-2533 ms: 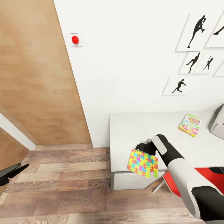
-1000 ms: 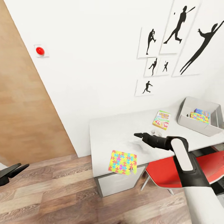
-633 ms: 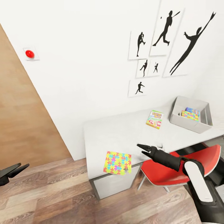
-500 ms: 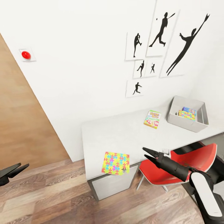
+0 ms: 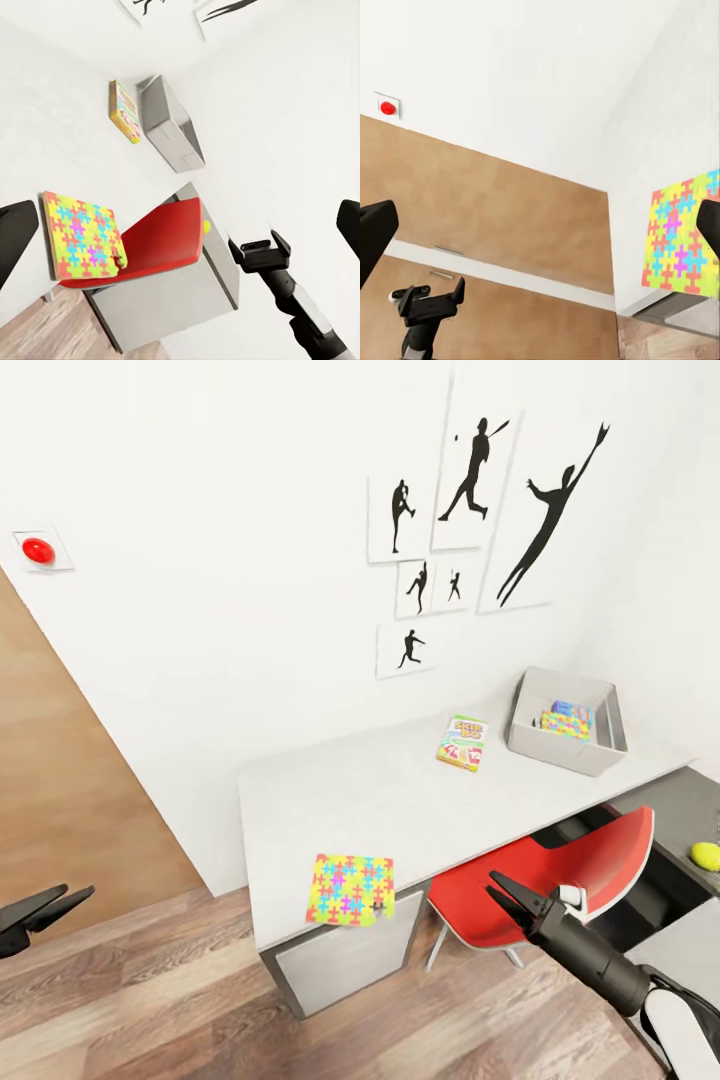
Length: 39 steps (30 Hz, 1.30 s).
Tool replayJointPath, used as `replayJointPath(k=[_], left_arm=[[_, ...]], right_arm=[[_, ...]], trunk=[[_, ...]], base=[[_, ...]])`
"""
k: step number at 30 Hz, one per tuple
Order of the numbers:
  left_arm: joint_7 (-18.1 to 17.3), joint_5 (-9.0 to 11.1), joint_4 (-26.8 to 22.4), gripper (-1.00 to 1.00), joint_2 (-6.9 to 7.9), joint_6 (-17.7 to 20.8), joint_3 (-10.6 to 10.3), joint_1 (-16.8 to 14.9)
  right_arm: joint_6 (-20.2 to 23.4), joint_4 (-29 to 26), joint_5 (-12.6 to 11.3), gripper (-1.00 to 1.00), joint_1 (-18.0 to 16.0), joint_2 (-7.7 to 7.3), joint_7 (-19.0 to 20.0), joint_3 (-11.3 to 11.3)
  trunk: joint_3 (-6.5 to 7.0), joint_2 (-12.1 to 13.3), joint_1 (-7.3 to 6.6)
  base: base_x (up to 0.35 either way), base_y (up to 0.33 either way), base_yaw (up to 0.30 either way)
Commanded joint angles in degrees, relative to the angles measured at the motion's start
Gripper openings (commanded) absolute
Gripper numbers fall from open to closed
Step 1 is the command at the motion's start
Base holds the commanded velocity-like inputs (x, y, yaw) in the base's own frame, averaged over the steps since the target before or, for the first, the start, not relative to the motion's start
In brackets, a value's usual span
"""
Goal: Put all the toys in the child's room - the three board games (two on the bed and one on the table), the two jigsaw puzzles on the table, and the tennis ball on the table - inside the toy box on the table in the child's room.
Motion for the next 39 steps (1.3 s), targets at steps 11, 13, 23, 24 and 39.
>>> replayJointPath(k=[11,13,23,24,39], left_arm=[[-0.3,0.0,0.0,1.0,-0.04,0.6,0.0,0.0],[-0.3,0.0,0.0,1.0,-0.06,0.6,0.0,0.0],[-0.3,-0.1,0.0,1.0,-0.16,0.6,-0.1,0.0],[-0.3,-0.1,0.0,1.0,-0.16,0.6,-0.1,0.0],[-0.3,-0.2,0.0,1.0,-0.18,0.6,-0.1,0.0]], right_arm=[[-2.5,0.1,7.5,1.0,0.7,0.13,5.9,-0.2],[-2.9,0.1,8.6,1.0,0.7,0.1,6.2,-0.2],[-3.4,0.1,10.2,1.0,0.7,0.07,7.4,-0.3],[-3.4,0.1,10.2,1.0,0.7,0.07,7.4,-0.3],[-2.7,0.1,9.9,1.0,0.7,0.11,7.3,-1.6]], trunk=[[0.24,-0.1,0.03],[0.25,-0.1,0.03],[0.27,-0.1,0.03],[0.27,-0.1,0.03],[0.27,-0.1,0.03]], base=[[0.0,0.0,-0.072],[0.0,0.0,-0.014],[0.0,0.0,-0.004],[0.0,0.0,-0.001],[0.0,0.0,0.0]])
